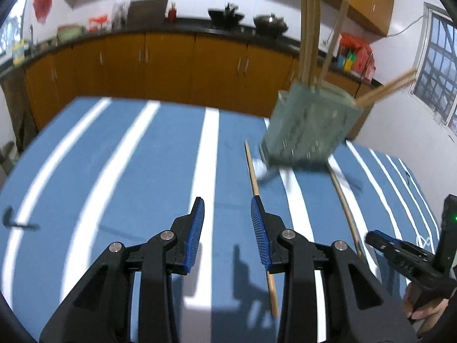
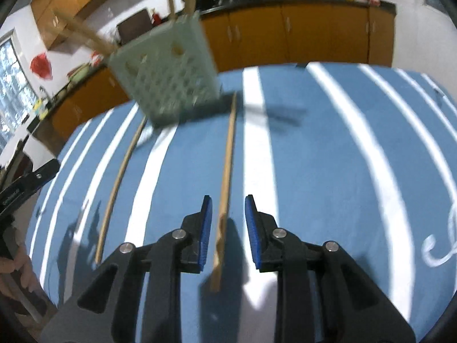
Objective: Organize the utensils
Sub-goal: 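Lower both tools onto the last two chopsticks on the cloth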
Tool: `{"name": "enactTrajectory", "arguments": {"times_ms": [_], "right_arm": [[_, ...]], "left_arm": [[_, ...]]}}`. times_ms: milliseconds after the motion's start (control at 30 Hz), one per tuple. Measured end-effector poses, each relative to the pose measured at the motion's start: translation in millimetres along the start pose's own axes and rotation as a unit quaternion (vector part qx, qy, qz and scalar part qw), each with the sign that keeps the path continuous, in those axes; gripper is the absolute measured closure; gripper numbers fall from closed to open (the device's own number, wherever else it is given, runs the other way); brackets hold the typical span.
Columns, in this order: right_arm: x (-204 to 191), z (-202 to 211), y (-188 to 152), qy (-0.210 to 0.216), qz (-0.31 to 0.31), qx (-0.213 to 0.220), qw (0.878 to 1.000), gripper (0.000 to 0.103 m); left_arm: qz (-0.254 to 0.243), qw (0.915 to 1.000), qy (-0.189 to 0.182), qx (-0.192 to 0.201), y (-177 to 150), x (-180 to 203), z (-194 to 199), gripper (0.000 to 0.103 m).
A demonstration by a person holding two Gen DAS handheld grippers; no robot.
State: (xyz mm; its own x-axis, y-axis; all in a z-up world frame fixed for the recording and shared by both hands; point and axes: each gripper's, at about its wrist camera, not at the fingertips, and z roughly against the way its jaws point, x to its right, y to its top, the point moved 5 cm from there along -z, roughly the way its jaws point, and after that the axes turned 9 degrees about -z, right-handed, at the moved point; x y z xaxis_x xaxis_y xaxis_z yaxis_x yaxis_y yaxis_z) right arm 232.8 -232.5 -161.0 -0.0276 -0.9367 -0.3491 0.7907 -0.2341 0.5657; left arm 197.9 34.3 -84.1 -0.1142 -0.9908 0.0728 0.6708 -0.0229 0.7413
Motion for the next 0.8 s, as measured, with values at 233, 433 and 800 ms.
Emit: {"name": "enactTrajectory", "arguments": {"times_ms": [233,433,800], "right_arm": [[-4,-12,-4,-0.025,0.026,-0.001,0.999,0.094],[14,-7,7,-0.04,0.0,0.011,0.999,0.095],[23,-6,10,-0.045,-0.005,0.012,0.999,0.095]], "left_arm": [[-0.014,0.9995,-0.017,-0.022,-15,20,-14,0.068],[-0.026,0.9984,-0.02,-0.047,-27,34,-29,0.068],[-0.05,0.9962,0.01,-0.07,-39,42,-48,0.093]]}}
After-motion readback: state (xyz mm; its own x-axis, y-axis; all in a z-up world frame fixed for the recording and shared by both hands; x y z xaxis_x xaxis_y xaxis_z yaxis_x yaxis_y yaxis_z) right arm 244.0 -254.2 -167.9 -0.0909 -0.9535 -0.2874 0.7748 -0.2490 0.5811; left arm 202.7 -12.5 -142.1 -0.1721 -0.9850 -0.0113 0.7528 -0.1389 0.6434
